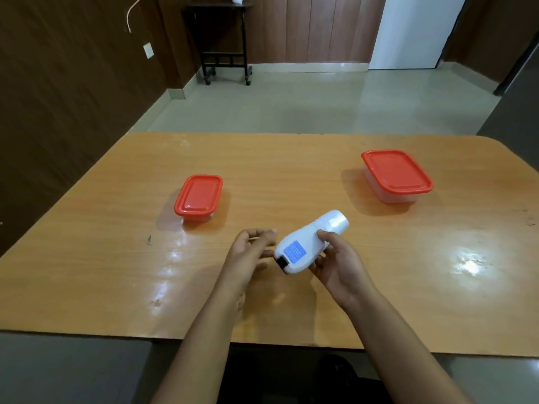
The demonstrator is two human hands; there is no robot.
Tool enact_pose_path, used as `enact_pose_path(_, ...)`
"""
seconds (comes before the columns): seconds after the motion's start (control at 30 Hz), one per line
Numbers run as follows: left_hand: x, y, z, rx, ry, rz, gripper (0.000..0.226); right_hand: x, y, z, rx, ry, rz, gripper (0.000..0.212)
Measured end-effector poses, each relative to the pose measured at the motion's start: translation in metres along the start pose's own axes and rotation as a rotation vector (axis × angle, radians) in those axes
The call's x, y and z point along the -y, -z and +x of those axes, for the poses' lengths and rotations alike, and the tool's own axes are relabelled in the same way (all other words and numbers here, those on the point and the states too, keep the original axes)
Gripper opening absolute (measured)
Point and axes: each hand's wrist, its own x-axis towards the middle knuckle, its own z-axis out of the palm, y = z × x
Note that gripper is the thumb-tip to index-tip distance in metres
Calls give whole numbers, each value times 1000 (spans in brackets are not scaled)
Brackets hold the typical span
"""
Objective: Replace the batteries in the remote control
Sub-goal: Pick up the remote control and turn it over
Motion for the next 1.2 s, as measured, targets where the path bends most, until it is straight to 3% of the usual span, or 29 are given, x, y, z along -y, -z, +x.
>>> enact_pose_path(0.1,0,5,6,-63,50,-163,24,3,-3,-10,81,-99,-156,43)
enact_pose_path(0.27,3,3,9,-27,79,-154,42,6,-5,-21,315,-352,-384,51)
enact_pose_path(0.4,1,-1,6,57,-48,-6,64,-2,-10,-27,549,-470,-418,44)
enact_pose_path(0.53,3,-1,3,-5,-186,100,76,-9,-11,-30,649,-514,-369,30)
enact_pose_path(0.73,1,-1,3,-69,-288,-29,84,-18,-17,-35,623,-424,-372,24)
enact_pose_path(1.2,8,7,7,-52,-259,-36,89,-27,-24,-41,516,-296,-457,25)
